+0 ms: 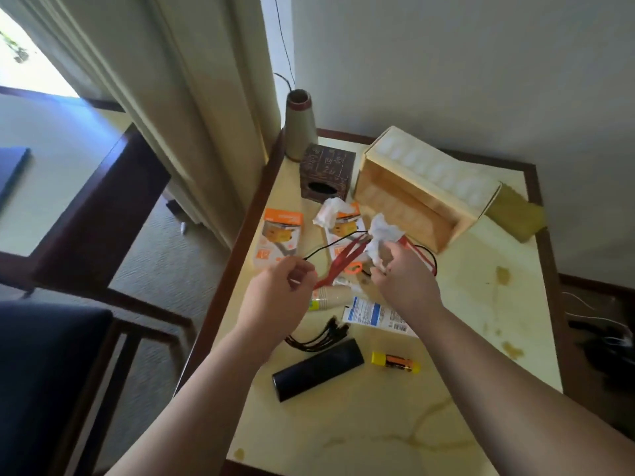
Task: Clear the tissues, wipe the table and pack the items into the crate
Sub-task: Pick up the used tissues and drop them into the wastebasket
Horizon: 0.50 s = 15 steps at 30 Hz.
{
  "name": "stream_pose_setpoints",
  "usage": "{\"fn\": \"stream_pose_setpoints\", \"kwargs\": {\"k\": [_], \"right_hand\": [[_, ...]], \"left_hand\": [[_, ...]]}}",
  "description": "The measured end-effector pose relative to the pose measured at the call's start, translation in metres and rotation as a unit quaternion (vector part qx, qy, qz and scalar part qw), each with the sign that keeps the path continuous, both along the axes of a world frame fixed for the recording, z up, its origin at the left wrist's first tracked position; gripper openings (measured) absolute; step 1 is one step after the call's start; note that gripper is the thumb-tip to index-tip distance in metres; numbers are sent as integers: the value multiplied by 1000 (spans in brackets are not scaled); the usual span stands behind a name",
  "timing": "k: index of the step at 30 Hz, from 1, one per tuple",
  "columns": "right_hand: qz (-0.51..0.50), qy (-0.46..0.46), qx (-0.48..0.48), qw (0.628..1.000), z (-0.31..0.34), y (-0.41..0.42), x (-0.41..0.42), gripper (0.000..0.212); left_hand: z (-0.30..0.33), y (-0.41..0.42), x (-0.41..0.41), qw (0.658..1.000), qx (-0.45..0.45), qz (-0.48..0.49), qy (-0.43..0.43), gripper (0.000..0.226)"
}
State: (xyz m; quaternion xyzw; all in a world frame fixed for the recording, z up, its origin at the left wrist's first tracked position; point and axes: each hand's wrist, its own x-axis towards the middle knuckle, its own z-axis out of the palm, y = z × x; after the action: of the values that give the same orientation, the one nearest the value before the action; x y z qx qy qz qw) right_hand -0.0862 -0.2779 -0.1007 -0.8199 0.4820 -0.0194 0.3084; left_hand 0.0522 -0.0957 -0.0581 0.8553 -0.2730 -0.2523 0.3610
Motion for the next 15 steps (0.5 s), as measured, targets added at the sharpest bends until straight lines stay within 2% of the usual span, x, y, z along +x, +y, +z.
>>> {"fn": "stream_pose_setpoints", "kwargs": {"k": [3,6,10,15], "right_hand": [[-8,30,-10,999,-20,-15,11,39],[11,68,-30,997,-33,-19,16,18],[-23,76,-43,996,-27,-16,11,25],[-34,26,-75,996,-4,-3,-3,24]], "left_hand": [[-5,-28,12,999,25,-34,-17,7],[-12,-57,28,993,53,-82,-64,20],[-20,-94,49,986,78,-118,-92,38],[-40,-132,69,969,129,-149,-147,57]]}}
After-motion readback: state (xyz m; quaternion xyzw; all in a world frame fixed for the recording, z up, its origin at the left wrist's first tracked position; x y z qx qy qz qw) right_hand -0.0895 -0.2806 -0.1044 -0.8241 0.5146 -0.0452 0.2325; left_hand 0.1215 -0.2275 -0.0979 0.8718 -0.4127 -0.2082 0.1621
